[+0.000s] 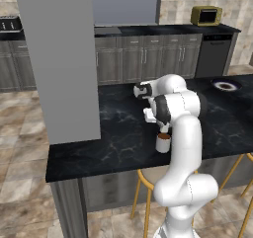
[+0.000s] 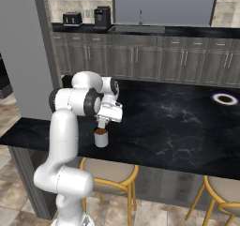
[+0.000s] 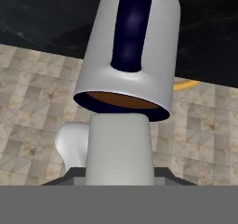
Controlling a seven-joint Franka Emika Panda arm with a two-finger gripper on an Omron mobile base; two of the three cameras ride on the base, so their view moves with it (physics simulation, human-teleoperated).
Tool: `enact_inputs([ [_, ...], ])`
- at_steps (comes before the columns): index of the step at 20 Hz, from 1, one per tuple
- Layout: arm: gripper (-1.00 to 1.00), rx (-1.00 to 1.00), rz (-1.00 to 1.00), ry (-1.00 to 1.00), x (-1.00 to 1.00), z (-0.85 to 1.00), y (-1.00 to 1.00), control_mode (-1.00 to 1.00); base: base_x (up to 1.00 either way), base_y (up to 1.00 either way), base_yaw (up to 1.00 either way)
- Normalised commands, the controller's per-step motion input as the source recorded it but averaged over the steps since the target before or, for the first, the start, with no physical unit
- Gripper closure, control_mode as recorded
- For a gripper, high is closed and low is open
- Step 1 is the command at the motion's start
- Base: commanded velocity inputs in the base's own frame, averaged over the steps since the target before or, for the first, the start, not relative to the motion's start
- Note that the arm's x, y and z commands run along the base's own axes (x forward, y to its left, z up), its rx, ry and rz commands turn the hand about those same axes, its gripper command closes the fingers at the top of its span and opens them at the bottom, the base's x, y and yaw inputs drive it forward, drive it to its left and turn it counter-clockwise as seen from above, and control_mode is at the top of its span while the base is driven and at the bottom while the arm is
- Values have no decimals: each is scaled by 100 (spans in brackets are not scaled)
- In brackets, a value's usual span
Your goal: Pick up the marshmallow and place it in the cup of hot chocolate on the dining counter.
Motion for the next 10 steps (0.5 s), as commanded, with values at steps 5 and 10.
enact_inputs([
  [5, 100, -2, 0, 0, 39, -24, 1, -100, 0, 0, 0],
  [10, 100, -1, 0, 0, 35, -22, 0, -100, 0, 0, 0],
])
